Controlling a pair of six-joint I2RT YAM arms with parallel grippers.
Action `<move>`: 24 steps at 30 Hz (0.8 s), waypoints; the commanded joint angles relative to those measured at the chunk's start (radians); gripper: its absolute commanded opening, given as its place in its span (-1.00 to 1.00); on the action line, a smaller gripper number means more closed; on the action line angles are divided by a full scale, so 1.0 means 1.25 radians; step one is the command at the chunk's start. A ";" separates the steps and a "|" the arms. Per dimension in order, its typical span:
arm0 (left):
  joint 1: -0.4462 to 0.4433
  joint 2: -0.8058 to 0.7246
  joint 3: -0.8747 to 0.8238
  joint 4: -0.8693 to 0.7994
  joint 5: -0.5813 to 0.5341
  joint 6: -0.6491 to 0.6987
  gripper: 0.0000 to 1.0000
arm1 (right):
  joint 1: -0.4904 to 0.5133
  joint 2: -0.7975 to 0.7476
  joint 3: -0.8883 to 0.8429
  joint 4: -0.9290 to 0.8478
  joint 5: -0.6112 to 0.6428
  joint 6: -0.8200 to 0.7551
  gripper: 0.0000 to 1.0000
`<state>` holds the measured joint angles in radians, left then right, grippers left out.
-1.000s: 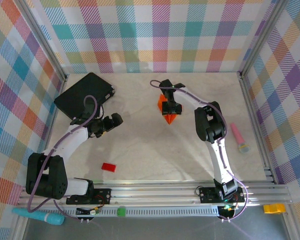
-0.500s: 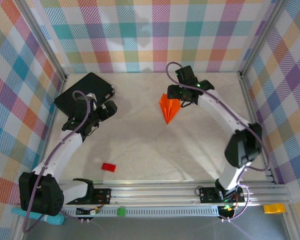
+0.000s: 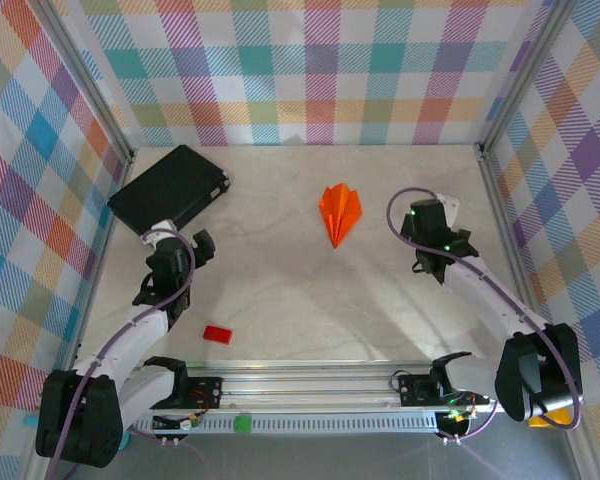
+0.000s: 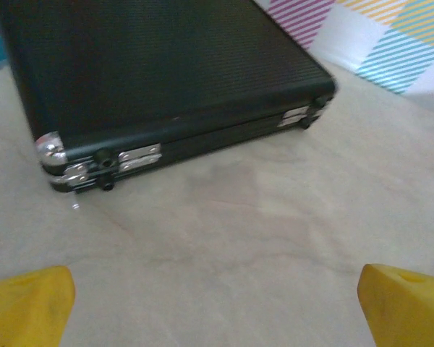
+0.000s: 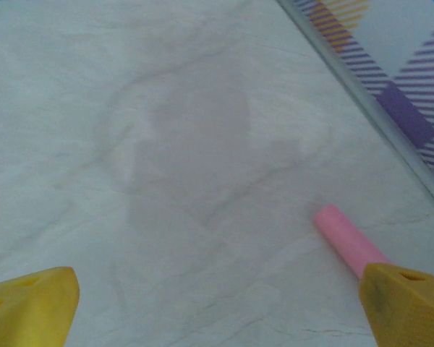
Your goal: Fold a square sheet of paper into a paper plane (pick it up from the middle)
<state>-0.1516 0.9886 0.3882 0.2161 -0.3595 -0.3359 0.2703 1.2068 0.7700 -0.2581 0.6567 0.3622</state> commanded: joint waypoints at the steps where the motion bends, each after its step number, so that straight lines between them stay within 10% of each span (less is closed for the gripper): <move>1: 0.014 0.004 -0.027 0.146 -0.079 0.051 1.00 | -0.019 -0.011 -0.069 0.160 0.015 -0.069 0.98; 7: 0.014 0.106 -0.039 0.248 -0.104 0.157 1.00 | -0.048 0.018 -0.203 0.407 -0.037 -0.177 0.98; 24: 0.117 0.418 -0.034 0.578 0.304 0.263 0.98 | -0.161 0.190 -0.318 0.870 -0.307 -0.248 0.98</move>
<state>-0.0158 1.4715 0.3435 0.8249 -0.0856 -0.0284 0.0818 1.4113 0.3813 0.7071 0.3412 0.0616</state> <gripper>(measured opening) 0.990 0.989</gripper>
